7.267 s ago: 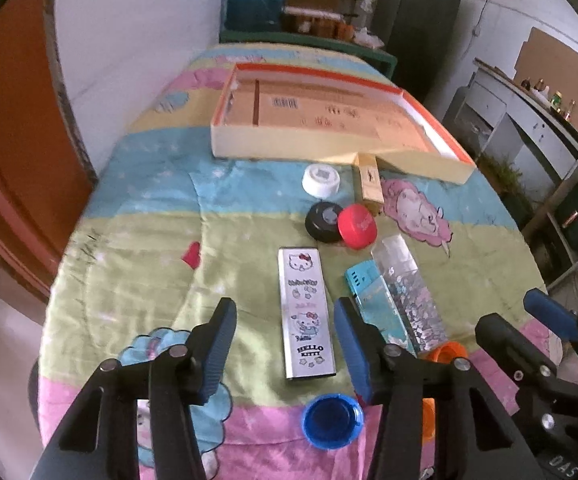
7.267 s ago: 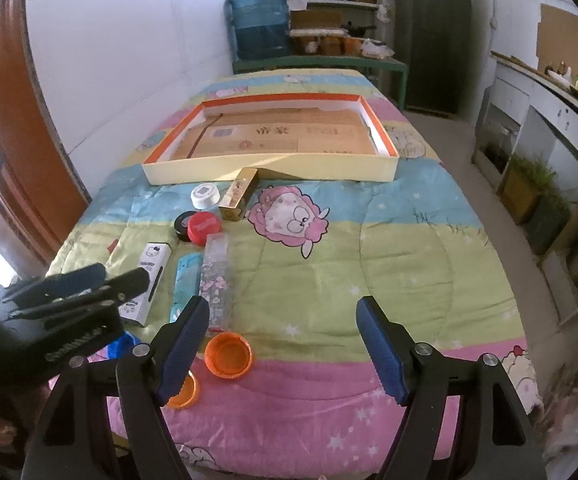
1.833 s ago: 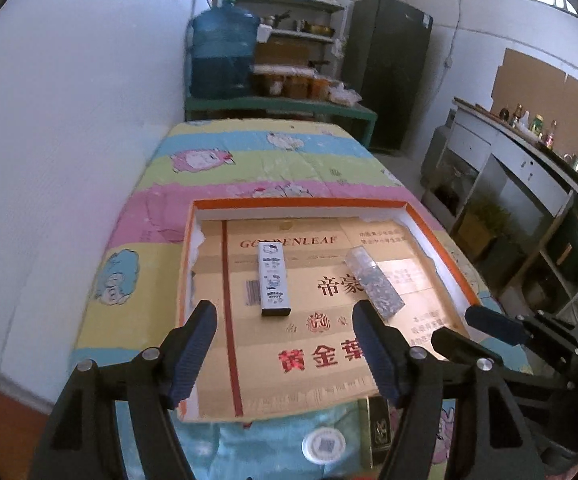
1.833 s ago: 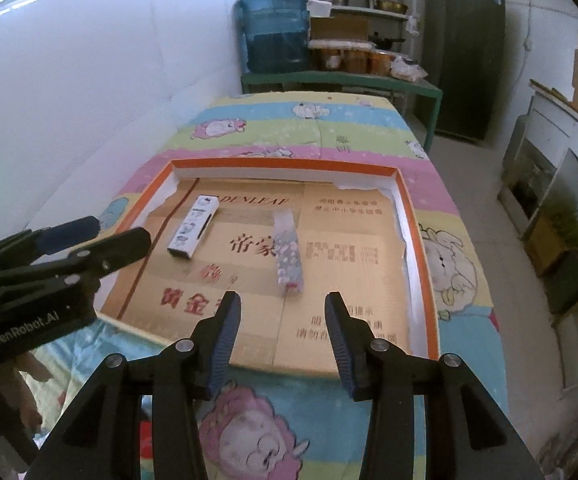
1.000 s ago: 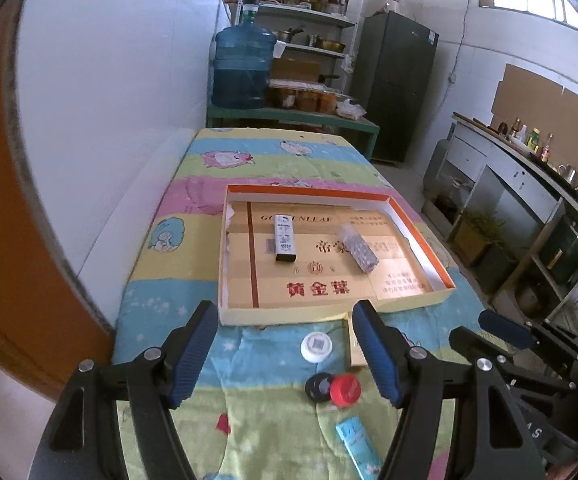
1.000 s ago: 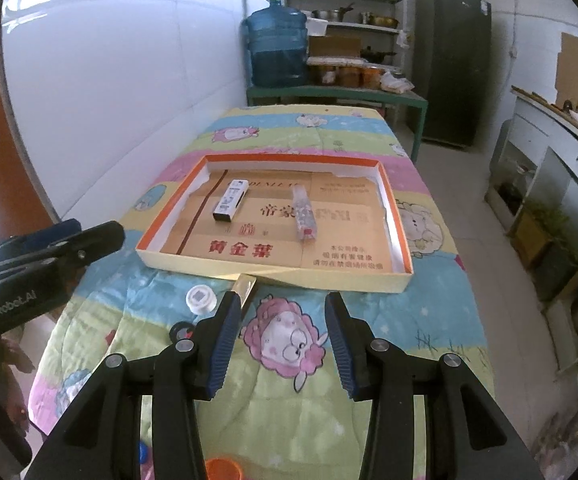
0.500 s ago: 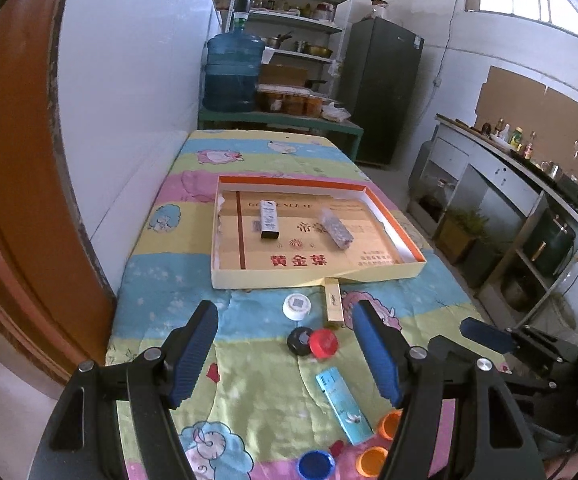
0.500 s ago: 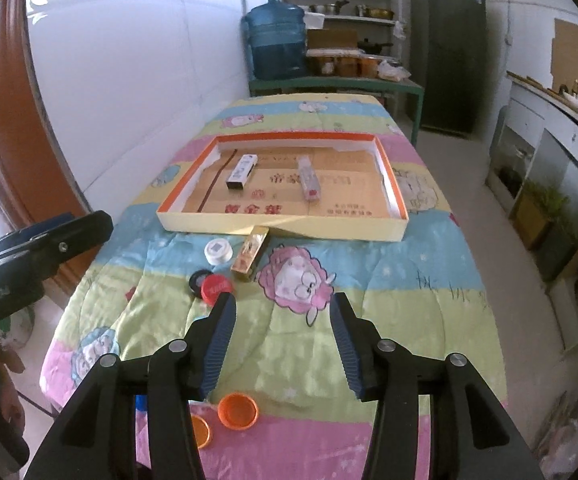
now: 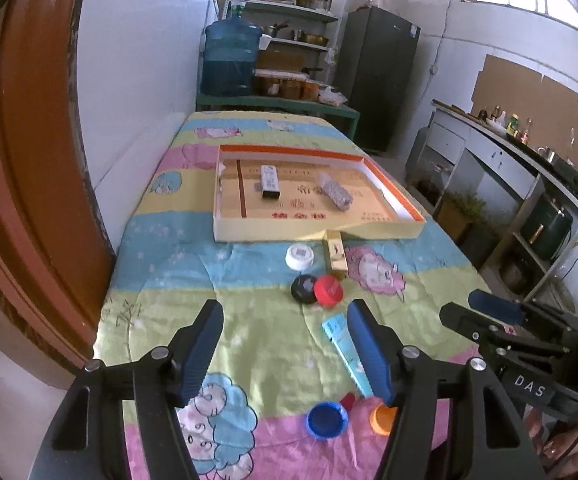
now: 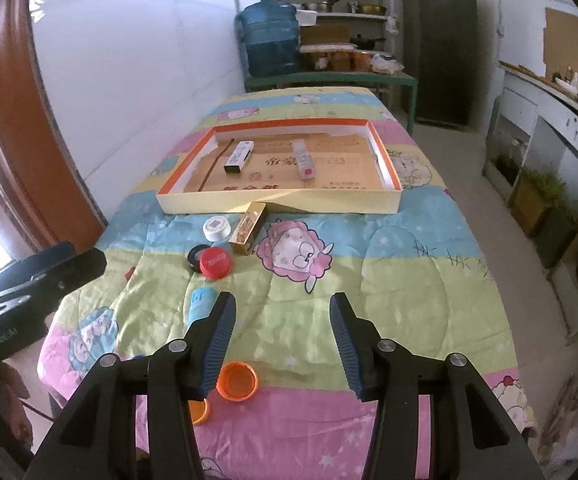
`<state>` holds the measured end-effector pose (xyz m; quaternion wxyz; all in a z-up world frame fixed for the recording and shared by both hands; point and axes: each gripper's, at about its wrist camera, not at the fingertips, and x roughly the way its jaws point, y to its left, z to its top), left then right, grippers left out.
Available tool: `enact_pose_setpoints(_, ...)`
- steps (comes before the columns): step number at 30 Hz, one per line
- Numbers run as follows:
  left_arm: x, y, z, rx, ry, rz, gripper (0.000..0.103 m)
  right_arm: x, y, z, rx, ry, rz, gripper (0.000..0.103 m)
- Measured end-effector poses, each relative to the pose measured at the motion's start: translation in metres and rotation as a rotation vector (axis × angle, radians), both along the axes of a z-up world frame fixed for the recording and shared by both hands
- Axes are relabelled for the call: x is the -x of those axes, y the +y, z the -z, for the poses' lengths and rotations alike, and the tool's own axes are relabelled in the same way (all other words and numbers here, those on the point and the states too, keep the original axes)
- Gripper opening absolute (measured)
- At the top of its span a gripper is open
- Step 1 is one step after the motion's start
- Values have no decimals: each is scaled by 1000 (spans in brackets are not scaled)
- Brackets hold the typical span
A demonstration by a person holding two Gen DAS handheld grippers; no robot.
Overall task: Organize rigid objects
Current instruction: 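Grasp the blue bottle cap with the left gripper while the right gripper grasps an orange cap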
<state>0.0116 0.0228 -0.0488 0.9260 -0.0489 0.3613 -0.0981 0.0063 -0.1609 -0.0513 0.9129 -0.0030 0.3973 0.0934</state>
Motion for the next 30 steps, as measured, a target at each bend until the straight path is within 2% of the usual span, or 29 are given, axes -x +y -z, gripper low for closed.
enact_pose_setpoints(6,9,-2,18,14,34,32,60,8,0,12,14,17,-4,50)
enact_pose_setpoints(13,17,-10,29,5,49,77,60,17,-6,24,29,46,4,50)
enact_pose_setpoints(22,27,-19,55,1,119,128,60,30,-7,47,56,106,-8,50)
enact_pose_setpoints(30,27,-16,68,22,154,134,51,36,2,59,97,121,-42,50)
